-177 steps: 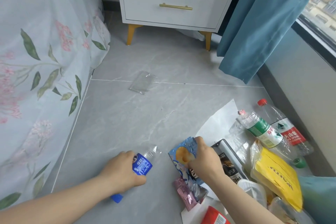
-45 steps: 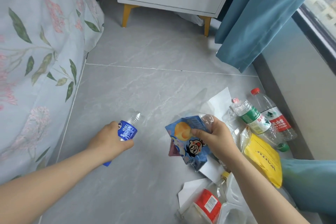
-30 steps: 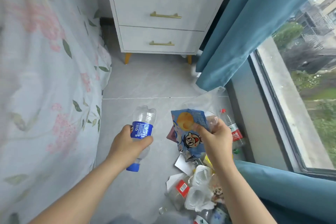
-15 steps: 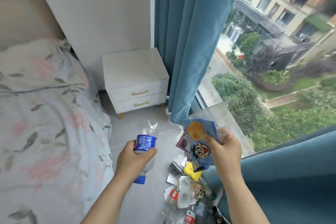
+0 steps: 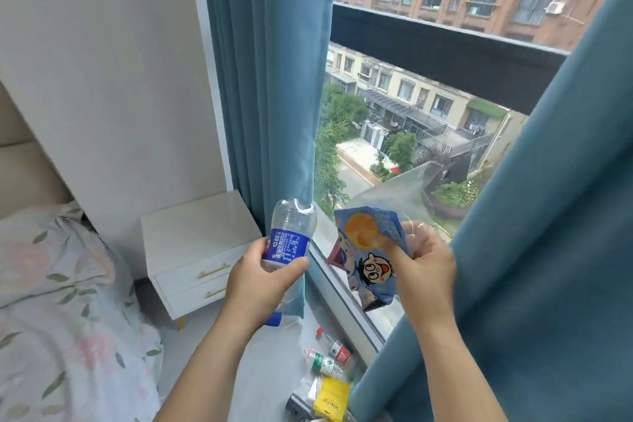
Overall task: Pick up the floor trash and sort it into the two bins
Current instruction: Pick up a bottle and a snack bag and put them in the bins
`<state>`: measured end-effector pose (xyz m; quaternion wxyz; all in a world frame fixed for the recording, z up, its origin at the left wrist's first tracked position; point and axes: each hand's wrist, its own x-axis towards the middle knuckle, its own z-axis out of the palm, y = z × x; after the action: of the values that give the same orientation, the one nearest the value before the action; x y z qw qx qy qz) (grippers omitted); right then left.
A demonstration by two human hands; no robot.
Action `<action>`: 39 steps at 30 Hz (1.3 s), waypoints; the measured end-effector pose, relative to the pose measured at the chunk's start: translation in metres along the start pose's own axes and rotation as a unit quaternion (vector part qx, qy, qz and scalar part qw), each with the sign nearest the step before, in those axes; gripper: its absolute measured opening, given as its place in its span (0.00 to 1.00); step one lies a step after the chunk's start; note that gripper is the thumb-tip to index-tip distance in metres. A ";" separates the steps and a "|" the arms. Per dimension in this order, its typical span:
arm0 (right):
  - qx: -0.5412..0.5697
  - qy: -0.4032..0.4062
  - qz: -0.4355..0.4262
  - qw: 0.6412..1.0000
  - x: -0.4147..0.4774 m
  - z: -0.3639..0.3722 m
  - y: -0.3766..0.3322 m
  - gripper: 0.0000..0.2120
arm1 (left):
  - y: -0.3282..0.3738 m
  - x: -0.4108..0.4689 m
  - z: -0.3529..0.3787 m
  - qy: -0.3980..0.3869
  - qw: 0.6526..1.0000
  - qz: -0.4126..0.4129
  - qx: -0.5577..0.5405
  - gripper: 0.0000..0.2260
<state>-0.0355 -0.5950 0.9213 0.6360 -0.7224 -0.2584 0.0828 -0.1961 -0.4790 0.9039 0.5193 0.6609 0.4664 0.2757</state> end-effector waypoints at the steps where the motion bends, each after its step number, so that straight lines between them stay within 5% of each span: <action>1: -0.001 0.007 -0.005 1.000 0.003 -0.006 -0.003 0.08 | 0.008 -0.002 0.005 -0.004 1.000 0.010 -0.001 0.18; 12: 0.021 0.072 -0.006 0.997 0.029 -0.022 -0.021 0.08 | 0.062 0.031 0.037 -0.050 0.996 0.079 -0.010 0.22; 20: 0.029 0.183 0.025 0.982 0.050 0.006 -0.022 0.08 | 0.074 0.102 0.043 -0.164 0.979 0.117 0.029 0.18; 29: -0.058 0.337 0.040 0.939 0.020 0.024 -0.034 0.07 | 0.087 0.136 0.050 -0.346 0.923 0.167 0.024 0.12; 39: -0.156 0.478 0.055 0.863 -0.079 -0.019 -0.052 0.07 | 0.093 0.055 0.075 -0.497 0.841 0.214 0.001 0.15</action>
<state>-0.1087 -0.6463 0.9578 0.5546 -0.7766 0.1076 -0.2790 -0.0791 -0.4635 0.9618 0.6086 0.7933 -0.0070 0.0141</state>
